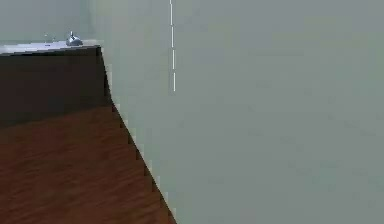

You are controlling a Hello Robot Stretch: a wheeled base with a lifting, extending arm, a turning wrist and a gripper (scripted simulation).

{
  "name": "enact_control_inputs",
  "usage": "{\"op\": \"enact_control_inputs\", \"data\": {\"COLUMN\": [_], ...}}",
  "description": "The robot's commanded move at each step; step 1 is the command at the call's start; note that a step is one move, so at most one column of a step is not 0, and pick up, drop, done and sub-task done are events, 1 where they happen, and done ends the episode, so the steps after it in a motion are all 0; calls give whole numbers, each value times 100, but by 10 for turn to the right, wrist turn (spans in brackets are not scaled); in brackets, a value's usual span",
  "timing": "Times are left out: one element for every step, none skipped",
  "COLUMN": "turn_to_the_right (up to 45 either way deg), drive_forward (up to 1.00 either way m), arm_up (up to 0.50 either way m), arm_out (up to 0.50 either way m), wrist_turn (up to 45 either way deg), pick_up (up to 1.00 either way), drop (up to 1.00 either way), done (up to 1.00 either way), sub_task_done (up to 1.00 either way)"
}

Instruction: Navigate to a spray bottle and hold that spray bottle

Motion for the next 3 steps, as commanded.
{"op": "enact_control_inputs", "data": {"turn_to_the_right": [-450,-450,-270], "drive_forward": [0,0,0], "arm_up": [0,0,0], "arm_out": [0,0,0], "wrist_turn": [0,0,0], "pick_up": [0,0,0], "drop": [0,0,0], "done": [0,0,0], "sub_task_done": [0,0,0]}}
